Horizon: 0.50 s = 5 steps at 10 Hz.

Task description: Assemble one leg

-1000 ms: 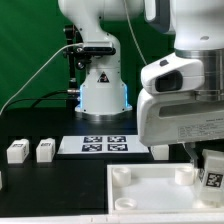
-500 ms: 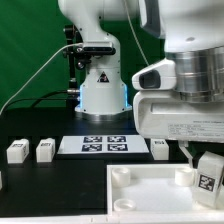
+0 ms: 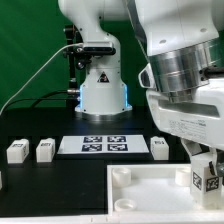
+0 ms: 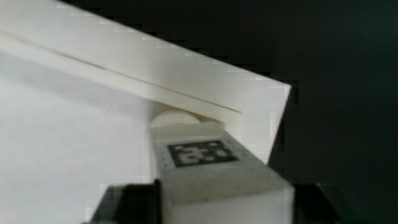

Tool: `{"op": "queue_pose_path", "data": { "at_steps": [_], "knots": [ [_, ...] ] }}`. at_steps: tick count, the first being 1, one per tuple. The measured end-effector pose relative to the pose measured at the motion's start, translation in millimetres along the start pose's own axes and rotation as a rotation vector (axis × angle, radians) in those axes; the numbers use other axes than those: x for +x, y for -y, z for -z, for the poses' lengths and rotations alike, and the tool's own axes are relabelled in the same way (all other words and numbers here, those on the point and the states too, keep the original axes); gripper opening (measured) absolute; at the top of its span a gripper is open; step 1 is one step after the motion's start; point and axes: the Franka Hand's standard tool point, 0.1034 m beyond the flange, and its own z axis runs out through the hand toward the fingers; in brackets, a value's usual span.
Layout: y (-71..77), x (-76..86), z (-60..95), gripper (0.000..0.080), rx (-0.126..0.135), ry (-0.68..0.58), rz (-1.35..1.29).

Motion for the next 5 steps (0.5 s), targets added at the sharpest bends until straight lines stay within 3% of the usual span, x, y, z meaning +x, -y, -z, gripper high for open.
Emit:
{"op": "queue_pose_path", "data": {
  "at_steps": [3, 5],
  "knots": [
    [-0.3, -1.0, -0.7, 0.0320, -0.001, 0.001, -0.054],
    [-1.5, -1.6, -1.6, 0.0562, -0.004, 0.001, 0.040]
  ]
}}
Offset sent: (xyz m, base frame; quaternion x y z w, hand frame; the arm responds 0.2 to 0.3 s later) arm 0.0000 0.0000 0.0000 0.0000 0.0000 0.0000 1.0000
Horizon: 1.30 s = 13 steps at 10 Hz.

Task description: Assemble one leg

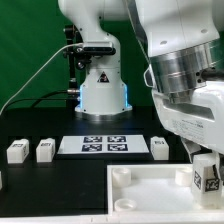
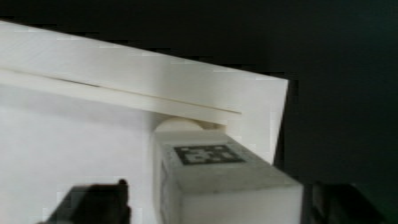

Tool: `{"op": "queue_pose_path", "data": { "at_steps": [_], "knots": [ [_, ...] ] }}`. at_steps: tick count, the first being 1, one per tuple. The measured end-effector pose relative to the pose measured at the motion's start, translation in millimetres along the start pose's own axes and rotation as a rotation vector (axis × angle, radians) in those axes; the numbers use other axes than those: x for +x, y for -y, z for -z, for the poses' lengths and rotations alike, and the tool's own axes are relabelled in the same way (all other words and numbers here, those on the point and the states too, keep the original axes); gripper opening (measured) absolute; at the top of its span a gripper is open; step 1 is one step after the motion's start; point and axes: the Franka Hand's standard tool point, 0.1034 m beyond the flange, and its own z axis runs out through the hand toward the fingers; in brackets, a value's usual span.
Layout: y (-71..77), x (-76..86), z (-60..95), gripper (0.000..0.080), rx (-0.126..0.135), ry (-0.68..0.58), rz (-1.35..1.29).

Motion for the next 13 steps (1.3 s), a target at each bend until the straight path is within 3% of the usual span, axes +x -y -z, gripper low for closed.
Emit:
{"op": "queue_pose_path", "data": {
  "at_steps": [1, 2, 4, 6, 9, 11, 12, 13],
  "knots": [
    [-2.4, -1.3, -1.1, 0.0622, -0.007, 0.002, 0.061],
    [-5.1, -1.9, -1.9, 0.0644, -0.030, 0.004, 0.202],
    [-3.5, -4.5, -0.1, 0.0648, -0.071, -0.008, 0.517],
    [-3.8, -2.1, -0.8, 0.0649, -0.070, -0.003, 0.704],
    [-3.7, 4.9, -2.2, 0.0649, -0.118, -0.024, 1.161],
    [0.0, 9.3, 0.7, 0.0649, -0.121, -0.020, 1.381],
    [-0.3, 7.8, -0.1, 0.0649, -0.113, -0.020, 1.301],
    [-0.4, 8.2, -0.1, 0.0510, -0.114, -0.020, 1.314]
  ]
}}
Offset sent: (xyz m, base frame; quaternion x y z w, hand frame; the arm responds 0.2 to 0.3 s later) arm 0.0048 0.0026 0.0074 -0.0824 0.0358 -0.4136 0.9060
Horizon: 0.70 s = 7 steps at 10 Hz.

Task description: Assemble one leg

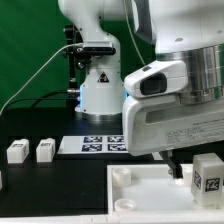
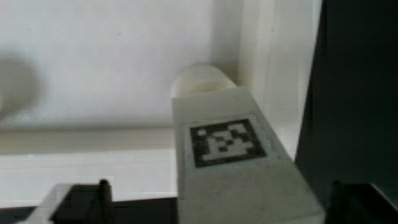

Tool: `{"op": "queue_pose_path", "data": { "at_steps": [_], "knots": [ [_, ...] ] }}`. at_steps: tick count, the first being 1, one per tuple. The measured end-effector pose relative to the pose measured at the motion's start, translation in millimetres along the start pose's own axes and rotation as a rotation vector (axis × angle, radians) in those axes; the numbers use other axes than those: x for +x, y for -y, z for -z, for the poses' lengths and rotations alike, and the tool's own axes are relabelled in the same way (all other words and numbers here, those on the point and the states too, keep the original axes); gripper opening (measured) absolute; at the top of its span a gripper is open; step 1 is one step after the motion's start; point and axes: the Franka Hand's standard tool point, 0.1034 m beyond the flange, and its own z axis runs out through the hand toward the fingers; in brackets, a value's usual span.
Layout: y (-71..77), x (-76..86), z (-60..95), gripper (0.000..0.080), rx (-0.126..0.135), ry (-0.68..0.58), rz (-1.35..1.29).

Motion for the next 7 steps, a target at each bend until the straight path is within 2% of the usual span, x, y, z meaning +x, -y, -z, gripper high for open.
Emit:
{"op": "queue_pose_path", "data": {
  "at_steps": [1, 2, 3, 7],
  "knots": [
    [0.5, 0.0, 0.0, 0.0510, 0.003, 0.000, -0.038],
    [1.8, -0.2, -0.2, 0.0372, 0.005, 0.000, -0.147],
    [0.8, -0.4, -0.3, 0.0294, 0.004, 0.001, -0.237],
    [-2.0, -1.3, -0.3, 0.0295, 0.001, -0.005, -0.593]
  ]
}}
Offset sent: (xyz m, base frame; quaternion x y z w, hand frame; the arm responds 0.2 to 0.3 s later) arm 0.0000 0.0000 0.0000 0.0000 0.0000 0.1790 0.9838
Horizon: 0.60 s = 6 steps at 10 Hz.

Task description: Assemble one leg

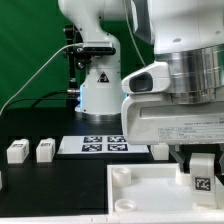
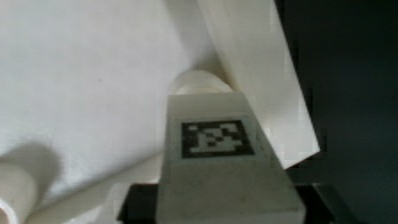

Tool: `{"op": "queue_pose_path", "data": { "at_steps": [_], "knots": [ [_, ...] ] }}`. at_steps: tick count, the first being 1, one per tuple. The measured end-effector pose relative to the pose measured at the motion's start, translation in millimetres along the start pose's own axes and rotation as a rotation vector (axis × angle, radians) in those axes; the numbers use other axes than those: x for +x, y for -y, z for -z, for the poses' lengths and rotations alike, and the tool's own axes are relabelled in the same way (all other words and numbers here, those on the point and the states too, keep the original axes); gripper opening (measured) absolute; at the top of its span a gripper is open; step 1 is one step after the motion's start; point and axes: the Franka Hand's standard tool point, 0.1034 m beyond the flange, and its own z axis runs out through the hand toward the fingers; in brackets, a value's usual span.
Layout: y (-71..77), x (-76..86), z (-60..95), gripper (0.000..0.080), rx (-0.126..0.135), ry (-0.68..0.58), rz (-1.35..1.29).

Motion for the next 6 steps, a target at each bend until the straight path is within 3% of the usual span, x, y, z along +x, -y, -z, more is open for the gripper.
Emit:
{"op": "queue_pose_path", "data": {
  "at_steps": [3, 5, 6],
  "knots": [
    [-1.2, -7.5, -1.7, 0.0295, 0.005, -0.035, -0.464],
    [-3.5, -10.3, -2.0, 0.0295, 0.060, -0.031, -0.759],
    [-4.0, -10.2, -2.0, 0.0295, 0.072, -0.014, -0.850]
  ]
}}
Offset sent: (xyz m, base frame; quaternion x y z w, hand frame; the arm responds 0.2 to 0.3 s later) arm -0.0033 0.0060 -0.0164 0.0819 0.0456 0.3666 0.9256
